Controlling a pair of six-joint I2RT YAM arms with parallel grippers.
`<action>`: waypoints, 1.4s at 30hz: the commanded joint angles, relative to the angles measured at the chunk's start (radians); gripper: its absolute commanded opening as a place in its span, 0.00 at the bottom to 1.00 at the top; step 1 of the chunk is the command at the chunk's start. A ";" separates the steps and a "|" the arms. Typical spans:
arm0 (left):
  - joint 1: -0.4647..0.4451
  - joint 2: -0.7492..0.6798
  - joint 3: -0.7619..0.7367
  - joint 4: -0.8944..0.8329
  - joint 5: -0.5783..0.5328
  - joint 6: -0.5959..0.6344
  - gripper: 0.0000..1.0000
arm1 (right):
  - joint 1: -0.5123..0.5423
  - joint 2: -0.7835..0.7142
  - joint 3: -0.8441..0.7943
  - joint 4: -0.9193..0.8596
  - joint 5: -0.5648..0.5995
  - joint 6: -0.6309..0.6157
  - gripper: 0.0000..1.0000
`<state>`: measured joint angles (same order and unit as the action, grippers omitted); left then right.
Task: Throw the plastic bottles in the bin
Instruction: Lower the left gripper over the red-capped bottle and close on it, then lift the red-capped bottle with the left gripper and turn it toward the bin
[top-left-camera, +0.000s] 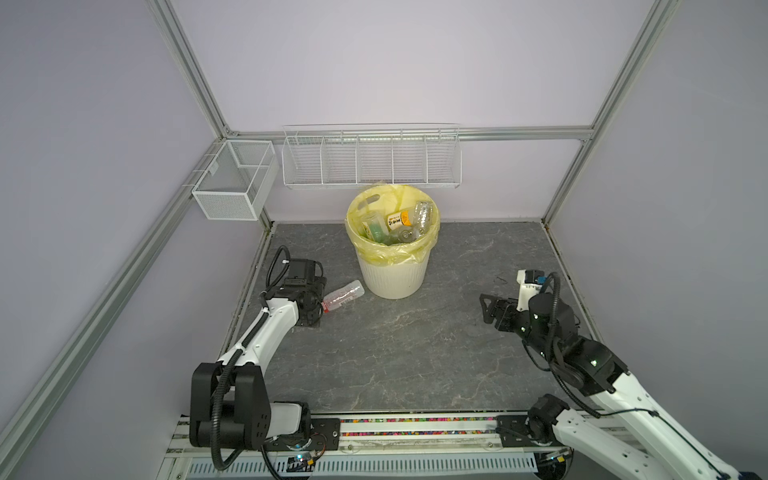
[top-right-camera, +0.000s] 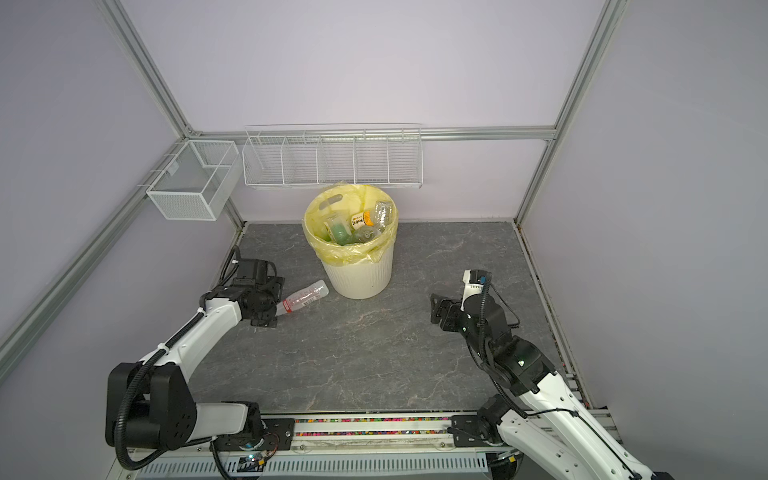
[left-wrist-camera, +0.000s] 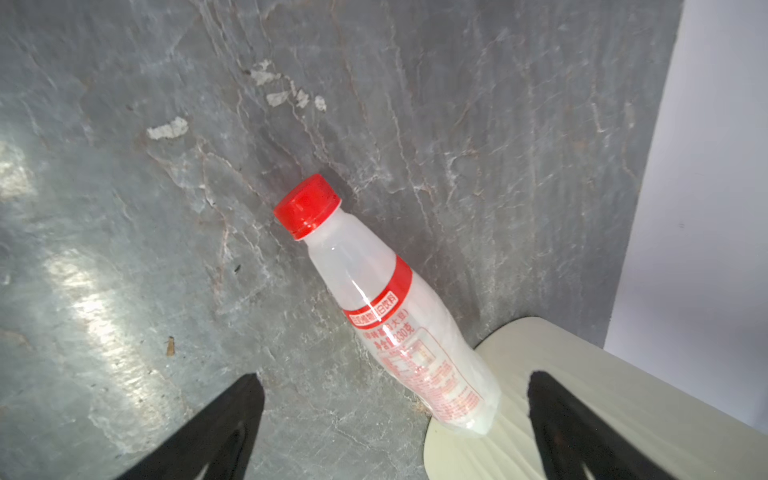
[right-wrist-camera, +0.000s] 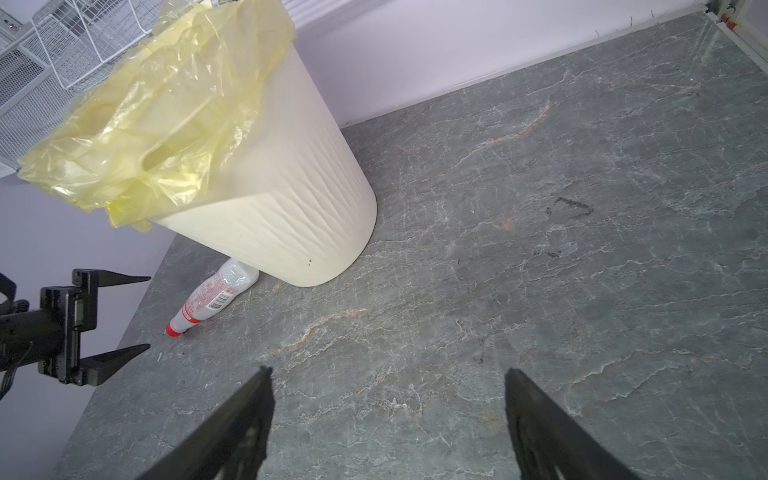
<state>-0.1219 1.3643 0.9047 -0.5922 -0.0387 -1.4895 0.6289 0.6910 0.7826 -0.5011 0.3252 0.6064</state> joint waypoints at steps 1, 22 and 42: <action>0.016 0.023 0.005 0.001 0.051 -0.062 0.99 | -0.003 -0.015 -0.017 -0.007 0.018 0.023 0.88; 0.045 0.198 0.011 0.085 0.127 -0.126 0.96 | -0.004 -0.027 -0.031 -0.016 0.035 0.041 0.88; 0.057 0.280 -0.021 0.166 0.147 -0.127 0.58 | -0.002 -0.112 -0.052 -0.042 0.106 0.058 0.88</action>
<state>-0.0719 1.6226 0.9009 -0.4503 0.1051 -1.6016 0.6289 0.5846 0.7399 -0.5335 0.4072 0.6514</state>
